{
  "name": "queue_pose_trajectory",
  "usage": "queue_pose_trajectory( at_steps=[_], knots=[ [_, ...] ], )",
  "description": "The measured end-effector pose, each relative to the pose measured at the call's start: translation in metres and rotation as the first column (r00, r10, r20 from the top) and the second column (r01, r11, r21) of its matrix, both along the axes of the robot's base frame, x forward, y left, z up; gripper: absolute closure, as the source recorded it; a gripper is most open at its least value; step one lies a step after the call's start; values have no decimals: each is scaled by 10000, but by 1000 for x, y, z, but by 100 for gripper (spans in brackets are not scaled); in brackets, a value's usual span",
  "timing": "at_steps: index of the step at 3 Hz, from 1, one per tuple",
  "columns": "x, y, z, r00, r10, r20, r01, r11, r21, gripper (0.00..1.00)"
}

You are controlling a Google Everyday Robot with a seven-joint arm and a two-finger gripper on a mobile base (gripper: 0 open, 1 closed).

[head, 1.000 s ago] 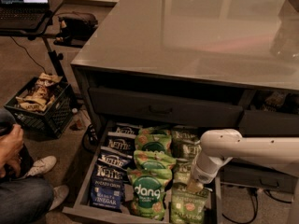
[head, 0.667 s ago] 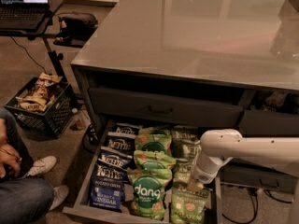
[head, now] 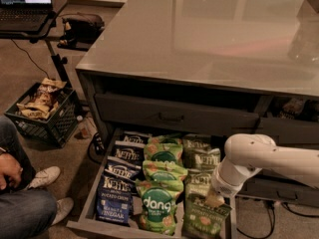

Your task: Pick green jalapeno chip bag from middle drawer and place on counter

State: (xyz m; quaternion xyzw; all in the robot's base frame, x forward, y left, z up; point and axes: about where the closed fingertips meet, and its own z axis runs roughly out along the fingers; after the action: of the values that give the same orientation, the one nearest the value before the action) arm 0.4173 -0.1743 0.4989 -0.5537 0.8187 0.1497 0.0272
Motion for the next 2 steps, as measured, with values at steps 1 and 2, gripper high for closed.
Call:
queue_pose_trajectory(
  at_steps=[1,2],
  knots=[
    [-16,-11,69,9989,-472,73,474,9985,-282,100],
    [-28,-23,145,9982,-525,292,550,9944,-907,100]
  ],
)
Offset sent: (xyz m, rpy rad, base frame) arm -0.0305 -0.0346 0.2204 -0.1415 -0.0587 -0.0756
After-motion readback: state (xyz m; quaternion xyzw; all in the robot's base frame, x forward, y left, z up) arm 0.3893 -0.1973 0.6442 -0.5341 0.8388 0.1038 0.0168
